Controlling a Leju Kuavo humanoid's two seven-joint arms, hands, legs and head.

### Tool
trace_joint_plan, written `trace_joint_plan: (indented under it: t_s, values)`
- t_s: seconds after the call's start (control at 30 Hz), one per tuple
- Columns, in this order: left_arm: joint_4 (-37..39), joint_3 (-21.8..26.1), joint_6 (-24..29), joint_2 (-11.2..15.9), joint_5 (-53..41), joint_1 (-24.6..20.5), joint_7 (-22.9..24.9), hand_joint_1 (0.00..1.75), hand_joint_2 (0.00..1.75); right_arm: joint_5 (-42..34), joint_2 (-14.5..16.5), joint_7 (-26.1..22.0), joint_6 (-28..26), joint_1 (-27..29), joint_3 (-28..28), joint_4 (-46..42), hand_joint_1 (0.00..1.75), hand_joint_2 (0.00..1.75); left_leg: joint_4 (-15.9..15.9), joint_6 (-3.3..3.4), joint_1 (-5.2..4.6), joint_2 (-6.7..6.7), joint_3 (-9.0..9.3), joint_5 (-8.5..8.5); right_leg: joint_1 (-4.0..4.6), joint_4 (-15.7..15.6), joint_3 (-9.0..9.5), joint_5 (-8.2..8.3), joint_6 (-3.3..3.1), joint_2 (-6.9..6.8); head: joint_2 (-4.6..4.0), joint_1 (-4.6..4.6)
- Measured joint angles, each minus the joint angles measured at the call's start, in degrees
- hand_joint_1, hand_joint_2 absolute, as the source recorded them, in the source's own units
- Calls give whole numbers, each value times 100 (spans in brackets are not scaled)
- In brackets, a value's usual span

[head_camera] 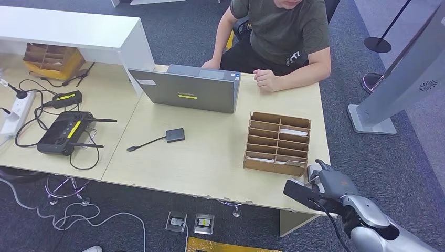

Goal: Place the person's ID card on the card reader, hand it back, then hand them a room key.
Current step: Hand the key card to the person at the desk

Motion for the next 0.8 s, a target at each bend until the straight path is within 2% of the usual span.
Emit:
trace_joint_plan:
  t_s: [0.6, 0.8]
  values:
    - [0, 0, -15, 2, -39, -3, 0, 0, 0, -158, 43, 39, -271, 146, -1, 370, 175, 175, 0, 0, 0, 1, 2, 0, 0, 0, 0, 0, 0, 1, 0, 0]
    - [0, 0, -15, 14, -38, -3, 0, 0, 0, -197, -63, 162, -486, 100, -140, 332, 175, 175, 1, 0, -1, 1, 2, 0, -1, 0, 1, 0, 0, 1, 0, -1]
